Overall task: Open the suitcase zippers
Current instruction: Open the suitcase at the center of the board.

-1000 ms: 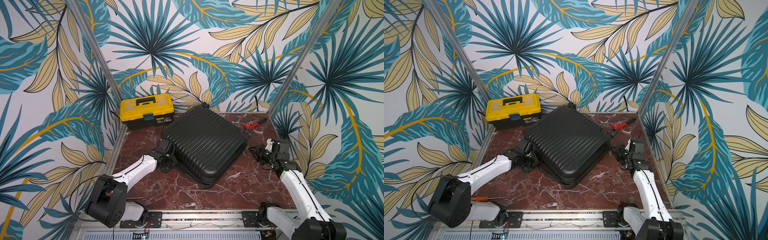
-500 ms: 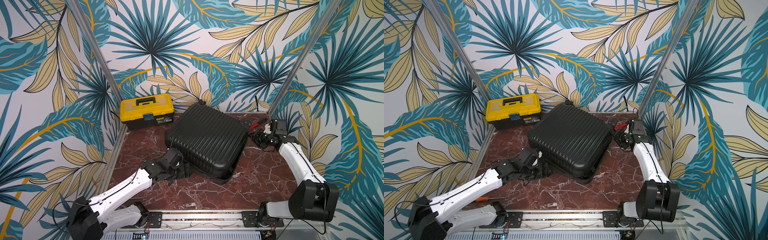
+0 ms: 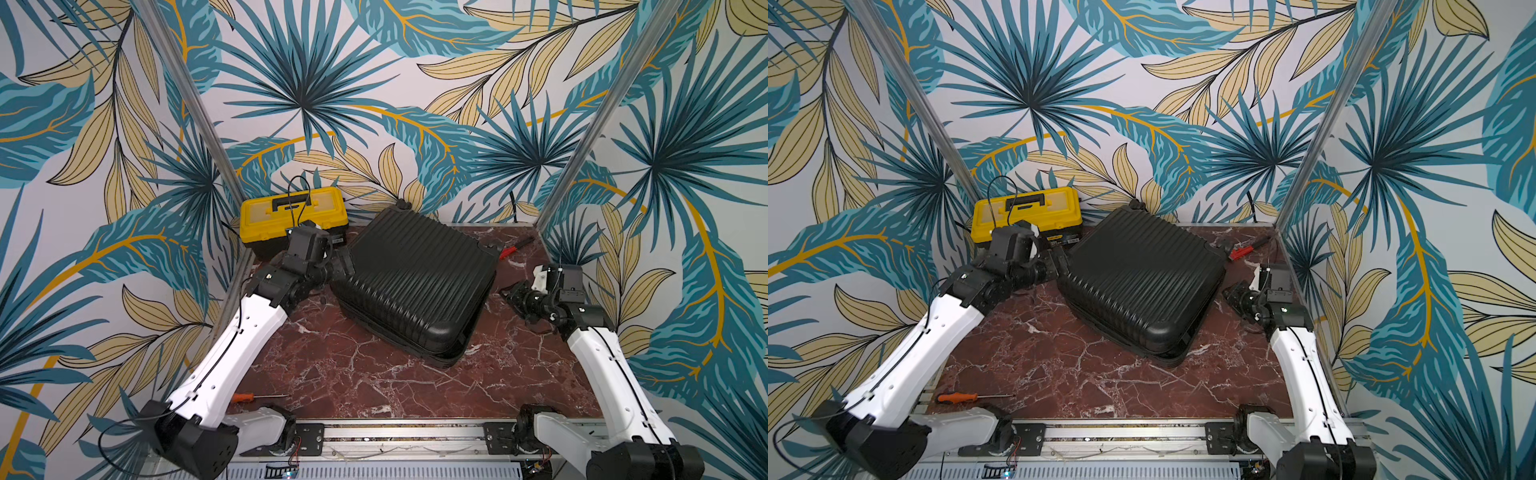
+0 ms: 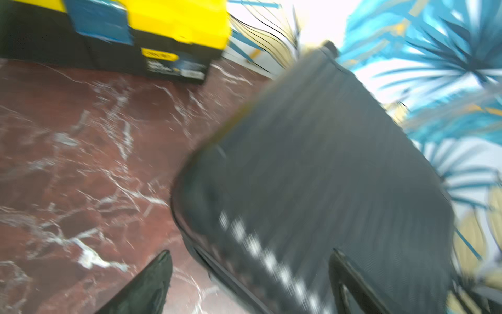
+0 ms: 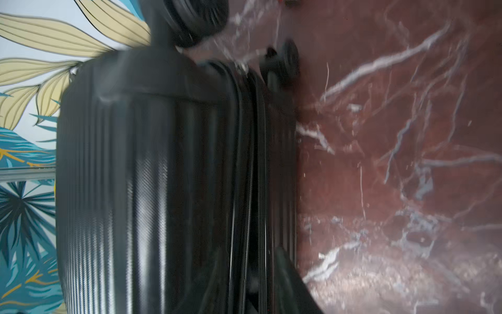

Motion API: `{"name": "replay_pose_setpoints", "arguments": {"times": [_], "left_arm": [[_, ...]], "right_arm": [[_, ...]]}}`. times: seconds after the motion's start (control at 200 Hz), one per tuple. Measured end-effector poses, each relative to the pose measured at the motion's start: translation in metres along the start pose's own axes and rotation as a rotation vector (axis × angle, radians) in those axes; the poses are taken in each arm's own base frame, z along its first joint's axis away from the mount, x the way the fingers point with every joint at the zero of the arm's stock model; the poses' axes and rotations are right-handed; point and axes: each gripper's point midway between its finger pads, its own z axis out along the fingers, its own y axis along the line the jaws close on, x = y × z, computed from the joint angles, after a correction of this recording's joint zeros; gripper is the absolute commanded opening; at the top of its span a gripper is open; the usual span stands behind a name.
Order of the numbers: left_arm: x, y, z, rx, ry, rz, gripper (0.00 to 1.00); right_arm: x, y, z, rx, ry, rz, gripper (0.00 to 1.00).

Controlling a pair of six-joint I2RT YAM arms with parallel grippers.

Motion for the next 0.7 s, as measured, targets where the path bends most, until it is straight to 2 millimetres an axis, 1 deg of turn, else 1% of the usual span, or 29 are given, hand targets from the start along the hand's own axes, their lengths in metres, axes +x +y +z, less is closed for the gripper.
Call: {"name": "replay_pose_setpoints", "arguments": {"times": [0.06, 0.115, 0.215, 0.275, 0.3, 0.355, 0.42, 0.486, 0.581, 0.701], "left_arm": [[-0.012, 0.024, 0.023, -0.064, 0.004, -0.047, 0.91], [-0.017, 0.046, 0.044, -0.100, 0.027, -0.099, 0.90], [-0.016, 0.079, 0.074, -0.106, 0.086, -0.196, 0.85], [-0.008, 0.094, 0.091, -0.085, 0.125, -0.256, 0.75], [-0.004, 0.100, 0.096, -0.076, 0.138, -0.274, 0.70], [0.008, 0.111, 0.107, -0.056, 0.172, -0.317, 0.56], [0.024, 0.115, 0.118, -0.028, 0.213, -0.357, 0.41], [0.035, 0.114, 0.127, 0.004, 0.247, -0.384, 0.30], [0.045, 0.110, 0.138, 0.055, 0.272, -0.416, 0.19], [0.057, 0.110, 0.150, 0.102, 0.293, -0.460, 0.11]], "right_arm": [[0.019, -0.004, 0.002, -0.015, 0.047, 0.006, 0.20], [0.034, -0.006, 0.003, -0.029, 0.086, 0.004, 0.18], [0.053, -0.004, 0.002, -0.059, 0.145, -0.008, 0.07], [0.059, -0.001, 0.001, -0.074, 0.167, -0.017, 0.02], [0.061, 0.000, 0.001, -0.080, 0.172, -0.017, 0.00], [0.063, 0.001, 0.001, -0.089, 0.181, -0.018, 0.00], [0.066, 0.001, 0.002, -0.095, 0.197, -0.017, 0.00], [0.068, 0.001, 0.005, -0.095, 0.214, -0.013, 0.00], [0.067, 0.001, 0.011, -0.095, 0.228, -0.008, 0.00], [0.064, 0.002, 0.021, -0.091, 0.242, 0.001, 0.00]]}}
